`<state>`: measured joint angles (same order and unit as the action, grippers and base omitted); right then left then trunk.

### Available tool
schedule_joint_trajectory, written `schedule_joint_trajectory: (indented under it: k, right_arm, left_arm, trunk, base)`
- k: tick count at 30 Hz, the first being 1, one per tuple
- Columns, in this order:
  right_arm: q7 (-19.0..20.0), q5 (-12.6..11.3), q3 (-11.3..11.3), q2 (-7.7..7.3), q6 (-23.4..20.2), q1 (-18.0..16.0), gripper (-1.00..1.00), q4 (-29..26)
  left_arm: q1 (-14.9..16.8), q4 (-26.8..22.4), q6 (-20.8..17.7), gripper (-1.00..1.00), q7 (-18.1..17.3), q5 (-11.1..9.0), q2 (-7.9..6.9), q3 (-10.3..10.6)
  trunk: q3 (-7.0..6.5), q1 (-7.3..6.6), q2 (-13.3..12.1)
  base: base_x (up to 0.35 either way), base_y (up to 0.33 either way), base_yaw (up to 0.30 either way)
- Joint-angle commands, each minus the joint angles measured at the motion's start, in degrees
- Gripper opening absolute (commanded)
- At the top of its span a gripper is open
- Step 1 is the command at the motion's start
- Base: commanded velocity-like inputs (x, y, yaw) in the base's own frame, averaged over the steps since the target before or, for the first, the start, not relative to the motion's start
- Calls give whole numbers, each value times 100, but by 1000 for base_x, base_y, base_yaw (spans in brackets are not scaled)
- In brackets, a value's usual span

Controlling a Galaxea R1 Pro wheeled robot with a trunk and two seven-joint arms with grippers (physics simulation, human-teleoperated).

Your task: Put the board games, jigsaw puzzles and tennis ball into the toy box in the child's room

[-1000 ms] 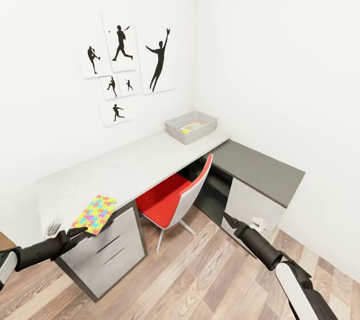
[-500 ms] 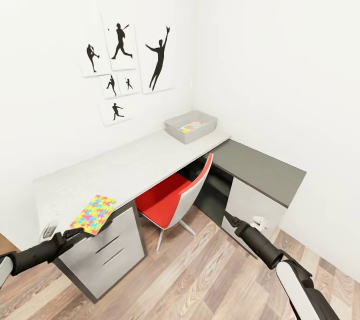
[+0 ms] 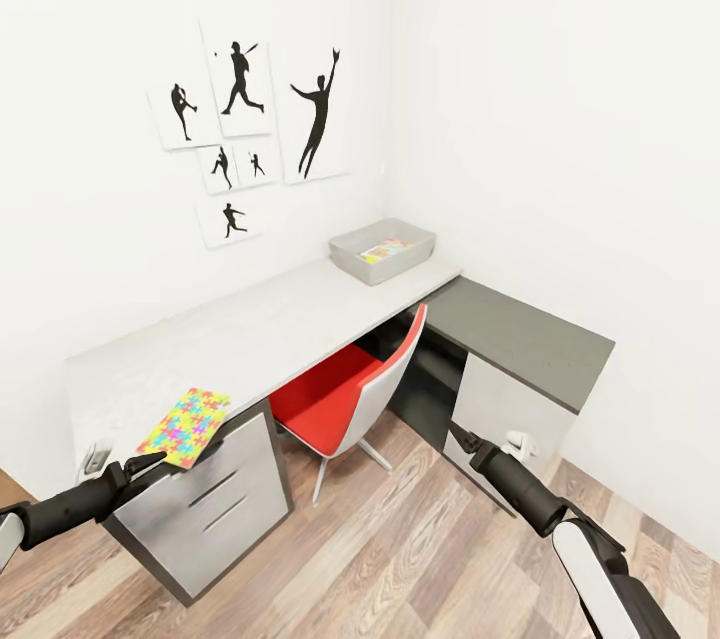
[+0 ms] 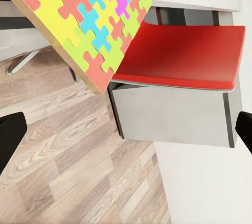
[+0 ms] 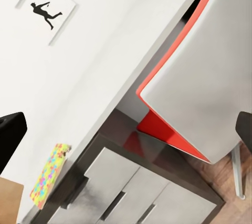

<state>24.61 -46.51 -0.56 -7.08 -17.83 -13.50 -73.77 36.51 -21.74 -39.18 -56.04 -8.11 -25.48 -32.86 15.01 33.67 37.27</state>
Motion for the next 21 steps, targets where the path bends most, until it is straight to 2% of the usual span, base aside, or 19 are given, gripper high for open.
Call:
schedule_joint_trajectory:
  k: [1,13,15,18,21]
  right_arm:
    - [6,-62,-6,-1,-49,-4,100,-2]
    - [4,-65,-4,5,-42,-4,100,-27]
    - [2,-63,8,5,-47,-5,100,-141]
    - [1,-78,34,5,-114,-14,100,-633]
    - [0,-114,44,10,-435,-5,100,-978]
  left_arm:
    - [6,3,-37,100,-12,-6,2,-18]
    - [6,3,-42,100,-7,-6,15,-18]
    - [6,3,-44,100,-5,-6,16,-18]
    - [6,3,-47,100,-8,-6,16,-18]
    - [6,3,-52,100,-11,-6,16,-18]
  trunk:
    - [27,24,49]
    - [242,288,531]
    - [278,331,611]
    - [332,397,731]
    - [386,463,851]
  base:
    - [0,0,0]
    - [0,0,0]
    - [0,0,0]
    - [0,0,0]
    - [0,0,0]
